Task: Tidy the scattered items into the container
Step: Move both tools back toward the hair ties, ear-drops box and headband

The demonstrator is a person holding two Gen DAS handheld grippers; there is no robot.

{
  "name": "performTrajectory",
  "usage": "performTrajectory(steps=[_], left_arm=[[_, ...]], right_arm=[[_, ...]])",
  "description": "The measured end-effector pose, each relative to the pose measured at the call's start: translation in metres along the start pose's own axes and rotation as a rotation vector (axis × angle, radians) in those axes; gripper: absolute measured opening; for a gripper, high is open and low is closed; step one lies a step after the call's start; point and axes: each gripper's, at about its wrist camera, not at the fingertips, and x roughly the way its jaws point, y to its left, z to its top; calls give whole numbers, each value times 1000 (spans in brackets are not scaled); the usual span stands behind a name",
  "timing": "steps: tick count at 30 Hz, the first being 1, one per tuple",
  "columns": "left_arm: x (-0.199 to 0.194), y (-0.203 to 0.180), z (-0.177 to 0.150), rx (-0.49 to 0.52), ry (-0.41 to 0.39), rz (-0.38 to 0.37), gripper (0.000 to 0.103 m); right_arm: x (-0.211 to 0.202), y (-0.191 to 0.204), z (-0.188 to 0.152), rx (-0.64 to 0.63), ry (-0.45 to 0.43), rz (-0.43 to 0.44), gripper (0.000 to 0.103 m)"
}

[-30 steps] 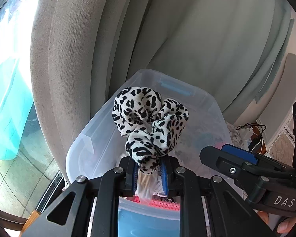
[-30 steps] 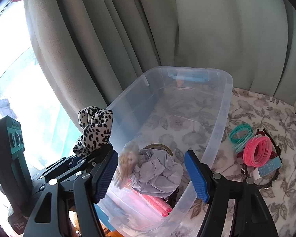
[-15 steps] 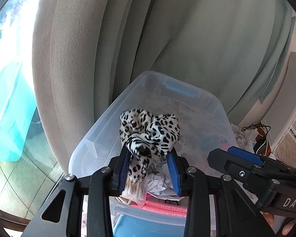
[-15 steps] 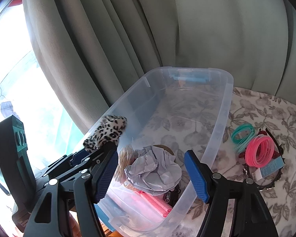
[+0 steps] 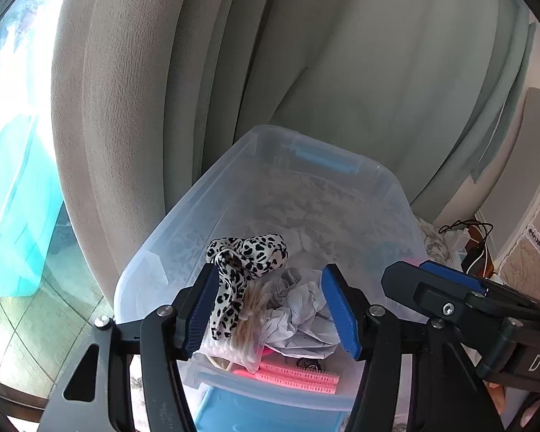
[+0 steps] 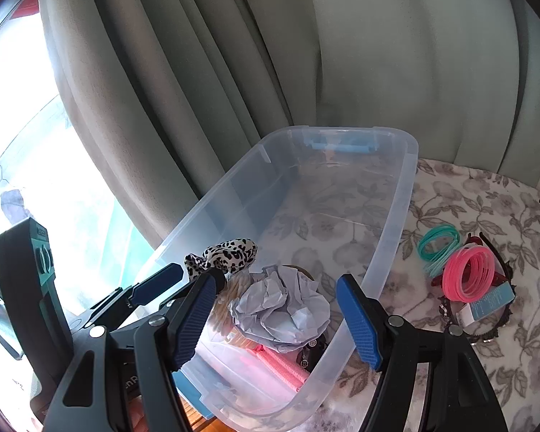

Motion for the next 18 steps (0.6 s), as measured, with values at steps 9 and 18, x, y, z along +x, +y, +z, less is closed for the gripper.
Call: performTrajectory(steps=[9, 18], left_arm=[[-22, -2, -1, -30, 10, -2, 62], [-98, -1, 13, -18, -44, 2, 63]], right_arm=[[-16, 3, 0, 1, -22, 5, 74], [-53, 2, -5, 21, -77, 13, 74]])
